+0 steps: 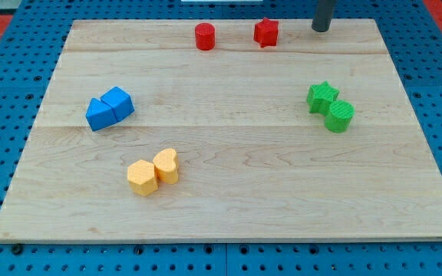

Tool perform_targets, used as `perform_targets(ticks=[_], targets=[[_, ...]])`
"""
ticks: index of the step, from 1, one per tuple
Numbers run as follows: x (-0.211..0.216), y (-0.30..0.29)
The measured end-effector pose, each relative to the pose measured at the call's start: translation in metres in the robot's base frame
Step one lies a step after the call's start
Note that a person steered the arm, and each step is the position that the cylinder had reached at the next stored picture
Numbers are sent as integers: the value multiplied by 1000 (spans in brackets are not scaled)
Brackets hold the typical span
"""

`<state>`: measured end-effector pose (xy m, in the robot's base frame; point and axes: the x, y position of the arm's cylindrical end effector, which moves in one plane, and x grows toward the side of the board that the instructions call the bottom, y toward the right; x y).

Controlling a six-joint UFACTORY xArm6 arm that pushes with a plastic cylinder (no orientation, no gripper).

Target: Move red star closer to red circle

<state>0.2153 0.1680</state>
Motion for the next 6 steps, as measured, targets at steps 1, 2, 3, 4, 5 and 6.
perform_targets(ticks=[1,2,3,4,5,6], targets=[[0,-42],[0,-74],[7,-116],[10,-134],[8,-134],[8,-134]])
